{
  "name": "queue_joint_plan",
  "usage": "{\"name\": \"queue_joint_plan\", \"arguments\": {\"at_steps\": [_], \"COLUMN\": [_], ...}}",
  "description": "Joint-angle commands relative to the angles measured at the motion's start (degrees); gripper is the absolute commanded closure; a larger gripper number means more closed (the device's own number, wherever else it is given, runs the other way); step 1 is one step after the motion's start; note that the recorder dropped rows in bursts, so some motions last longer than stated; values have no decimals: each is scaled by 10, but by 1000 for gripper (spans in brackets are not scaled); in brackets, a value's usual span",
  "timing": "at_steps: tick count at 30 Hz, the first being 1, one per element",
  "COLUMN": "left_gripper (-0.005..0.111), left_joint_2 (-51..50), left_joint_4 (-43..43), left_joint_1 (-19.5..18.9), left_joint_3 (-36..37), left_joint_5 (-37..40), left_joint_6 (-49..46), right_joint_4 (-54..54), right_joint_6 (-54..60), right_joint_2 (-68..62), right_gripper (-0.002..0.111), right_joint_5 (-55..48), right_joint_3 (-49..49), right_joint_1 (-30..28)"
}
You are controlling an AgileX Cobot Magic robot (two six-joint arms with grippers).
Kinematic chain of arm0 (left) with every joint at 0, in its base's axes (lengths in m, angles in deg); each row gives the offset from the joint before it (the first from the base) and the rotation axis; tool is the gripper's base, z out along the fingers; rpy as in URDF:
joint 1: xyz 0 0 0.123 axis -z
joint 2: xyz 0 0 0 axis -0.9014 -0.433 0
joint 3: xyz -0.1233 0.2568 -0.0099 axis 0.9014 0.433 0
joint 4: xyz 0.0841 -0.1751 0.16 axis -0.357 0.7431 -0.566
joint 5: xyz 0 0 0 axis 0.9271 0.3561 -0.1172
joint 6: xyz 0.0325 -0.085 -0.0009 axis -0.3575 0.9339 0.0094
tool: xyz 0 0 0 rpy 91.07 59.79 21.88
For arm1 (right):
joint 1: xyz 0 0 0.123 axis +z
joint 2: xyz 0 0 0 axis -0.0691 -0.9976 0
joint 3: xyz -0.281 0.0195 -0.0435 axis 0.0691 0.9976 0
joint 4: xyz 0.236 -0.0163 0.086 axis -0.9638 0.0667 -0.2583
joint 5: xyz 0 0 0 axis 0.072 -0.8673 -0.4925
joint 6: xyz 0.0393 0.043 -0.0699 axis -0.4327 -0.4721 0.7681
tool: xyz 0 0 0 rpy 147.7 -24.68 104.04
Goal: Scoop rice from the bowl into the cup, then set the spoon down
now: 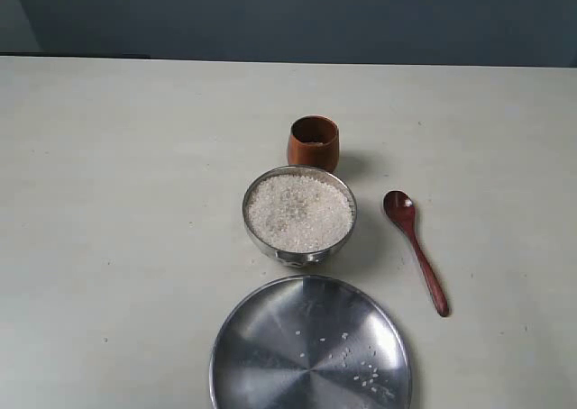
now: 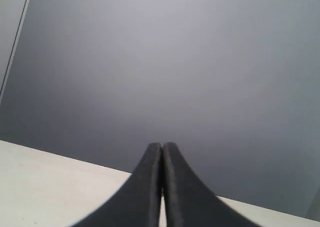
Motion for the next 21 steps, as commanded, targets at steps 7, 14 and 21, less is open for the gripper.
{"name": "queue_joint_plan", "arguments": {"at_steps": [7,14,21], "left_gripper": [106,106,106], "left_joint_2": [3,3,3], "left_joint_4": [4,2,-41], "left_joint_1": [1,2,2], "left_joint_3": [3,3,-110], "left_joint_5": [-5,7,105], "left_joint_6": [5,122,143], "right_joint_4": [-55,-107,-118], "right_joint_6": [-8,-21,-21], "right_joint_2": [2,2,2], "right_gripper": [108,108,108], "right_joint_5": [12,-26,-94], "right_joint_3": [1,1,-80], "right_joint_1": [1,1,1]}}
